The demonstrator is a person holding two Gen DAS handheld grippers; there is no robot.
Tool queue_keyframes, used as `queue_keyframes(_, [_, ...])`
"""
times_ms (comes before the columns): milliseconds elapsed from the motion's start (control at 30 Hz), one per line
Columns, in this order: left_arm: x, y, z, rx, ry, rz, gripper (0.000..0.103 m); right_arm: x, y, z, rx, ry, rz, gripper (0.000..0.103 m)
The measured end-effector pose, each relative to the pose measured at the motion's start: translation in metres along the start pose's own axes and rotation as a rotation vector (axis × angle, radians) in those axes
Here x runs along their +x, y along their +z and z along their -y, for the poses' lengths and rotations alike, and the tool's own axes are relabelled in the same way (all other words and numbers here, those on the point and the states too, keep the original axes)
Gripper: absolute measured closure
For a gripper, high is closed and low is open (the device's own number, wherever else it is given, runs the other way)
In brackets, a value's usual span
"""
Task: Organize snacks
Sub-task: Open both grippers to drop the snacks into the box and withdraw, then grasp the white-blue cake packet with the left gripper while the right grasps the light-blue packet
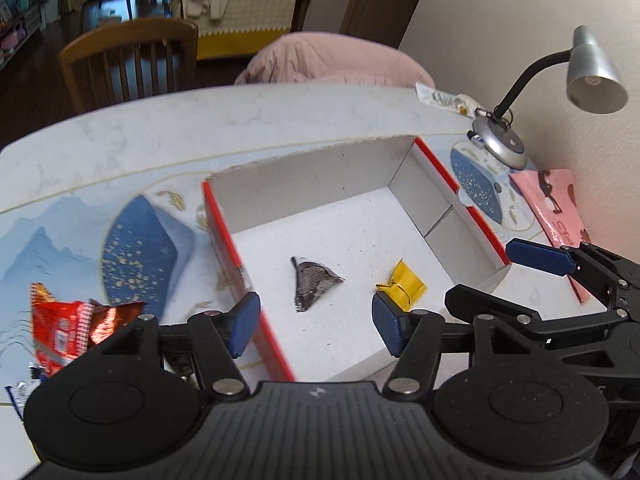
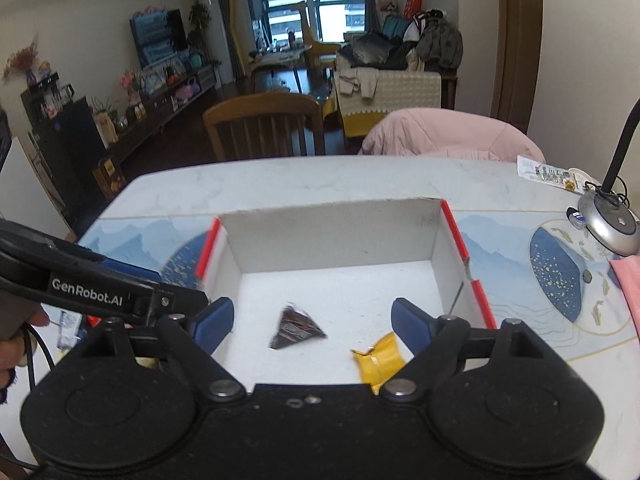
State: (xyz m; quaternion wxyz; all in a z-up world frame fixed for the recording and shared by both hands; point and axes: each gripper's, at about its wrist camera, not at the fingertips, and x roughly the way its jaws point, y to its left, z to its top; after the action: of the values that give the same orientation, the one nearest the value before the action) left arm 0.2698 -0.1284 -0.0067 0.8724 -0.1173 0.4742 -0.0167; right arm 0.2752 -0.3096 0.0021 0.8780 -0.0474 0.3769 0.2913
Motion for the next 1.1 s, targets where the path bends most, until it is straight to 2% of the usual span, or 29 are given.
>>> queue_keyframes(100, [-0.018, -0.010, -0.011, 0.008, -0.008, 0.030, 0.042, -0.006, -0.002, -0.017, 0.011, 0.008, 0.018, 0.015])
queue_keyframes(300, [-0.055, -0.035, -0.039, 0.035, -0.015, 0.099, 0.038, -0.014, -0.010, -0.056, 0.020, 0.015, 0.056, 0.005])
queue_keyframes(400, [-0.071, -0.047, -0.055, 0.031, -0.014, 0.133, 0.037, -0.017, -0.015, -0.074, 0.020, 0.026, 0.073, 0.004])
queue_keyframes(467, [-0.081, -0.055, -0.065, 0.034, -0.006, 0.157, 0.033, -0.019, -0.018, -0.087, 0.013, 0.021, 0.096, 0.001])
queue_keyframes(567, [-0.095, -0.067, -0.084, 0.029, 0.014, 0.195, 0.027, -0.021, -0.023, -0.104, 0.009, 0.053, 0.117, 0.000])
queue_keyframes(667, [-0.103, -0.077, -0.102, 0.004, 0.029, 0.213, 0.024, -0.018, -0.032, -0.120, 0.006, 0.042, 0.122, 0.000])
queue_keyframes(800, [-0.109, -0.091, -0.132, -0.021, 0.063, 0.223, 0.023, -0.006, -0.044, -0.135, 0.017, 0.027, 0.090, 0.000])
queue_keyframes(1100, [-0.094, -0.114, -0.208, -0.110, 0.161, 0.148, 0.023, 0.034, -0.077, -0.163, 0.089, -0.047, -0.051, 0.000])
